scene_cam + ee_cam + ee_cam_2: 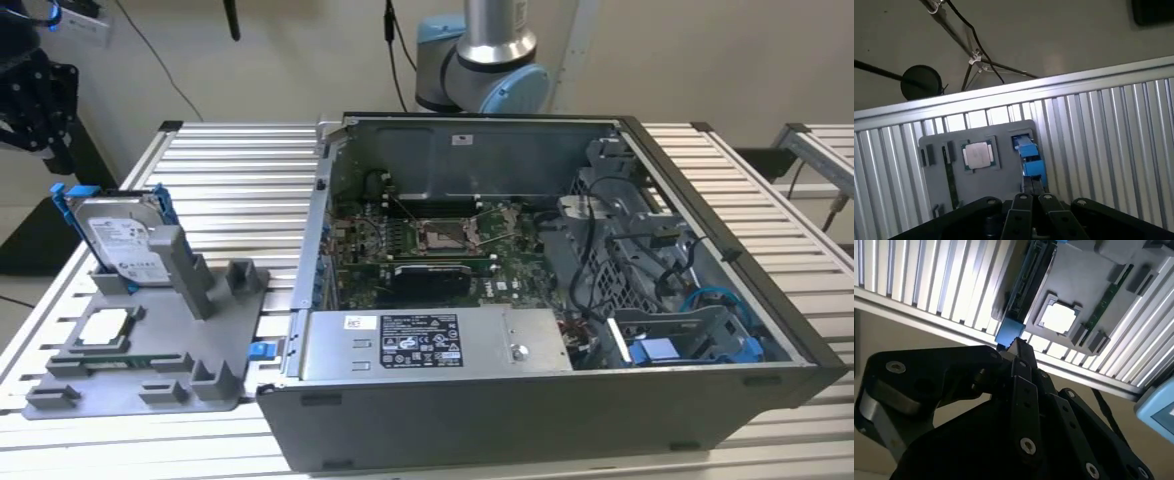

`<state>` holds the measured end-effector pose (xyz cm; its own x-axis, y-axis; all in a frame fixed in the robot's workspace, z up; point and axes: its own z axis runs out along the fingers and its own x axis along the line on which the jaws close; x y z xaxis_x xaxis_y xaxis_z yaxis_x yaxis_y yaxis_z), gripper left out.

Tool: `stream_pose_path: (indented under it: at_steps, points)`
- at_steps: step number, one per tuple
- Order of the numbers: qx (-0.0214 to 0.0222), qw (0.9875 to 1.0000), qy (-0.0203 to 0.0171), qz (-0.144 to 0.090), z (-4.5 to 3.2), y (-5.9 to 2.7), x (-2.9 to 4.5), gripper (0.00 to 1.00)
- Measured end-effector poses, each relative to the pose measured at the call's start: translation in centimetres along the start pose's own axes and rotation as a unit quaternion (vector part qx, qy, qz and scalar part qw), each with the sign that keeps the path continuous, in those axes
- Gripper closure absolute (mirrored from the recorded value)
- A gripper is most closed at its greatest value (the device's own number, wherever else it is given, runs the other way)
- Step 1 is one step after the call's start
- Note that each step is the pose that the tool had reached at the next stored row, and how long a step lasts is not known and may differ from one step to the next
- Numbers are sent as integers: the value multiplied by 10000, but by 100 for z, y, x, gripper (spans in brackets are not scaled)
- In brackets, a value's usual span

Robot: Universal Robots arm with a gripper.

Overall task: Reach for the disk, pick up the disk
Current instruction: 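Pick up the disk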

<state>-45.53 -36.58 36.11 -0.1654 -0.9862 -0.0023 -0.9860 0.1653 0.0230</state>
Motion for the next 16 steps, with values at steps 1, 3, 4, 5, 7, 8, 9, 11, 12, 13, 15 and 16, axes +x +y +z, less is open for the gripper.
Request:
stream_pose_path:
  at_steps: [1, 3, 4, 5, 7, 8, 9, 11, 12, 13, 15, 16]
  points:
    - [18, 10000, -2, -37, 11, 0, 0, 100]
    - [33, 10000, -4, -56, 31, -2, -1, 100]
    - [32, 10000, 0, -56, 31, -2, -1, 100]
    - [32, 10000, 0, -56, 31, -1, -1, 100]
    - [33, 10000, 1, -56, 32, -1, -1, 0]
    - [33, 10000, 0, -56, 35, -2, -1, 0]
    - [35, 10000, -6, -56, 47, -2, -2, 0]
    - [32, 10000, -8, -56, 79, -4, -2, 0]
    - [32, 10000, -8, -56, 97, -6, -2, 0]
    - [32, 10000, -9, -56, 115, -8, -2, 0]
    - [32, 10000, -9, -56, 152, -9, -2, 0]
    - [32, 10000, -9, -56, 171, -10, -2, 0]
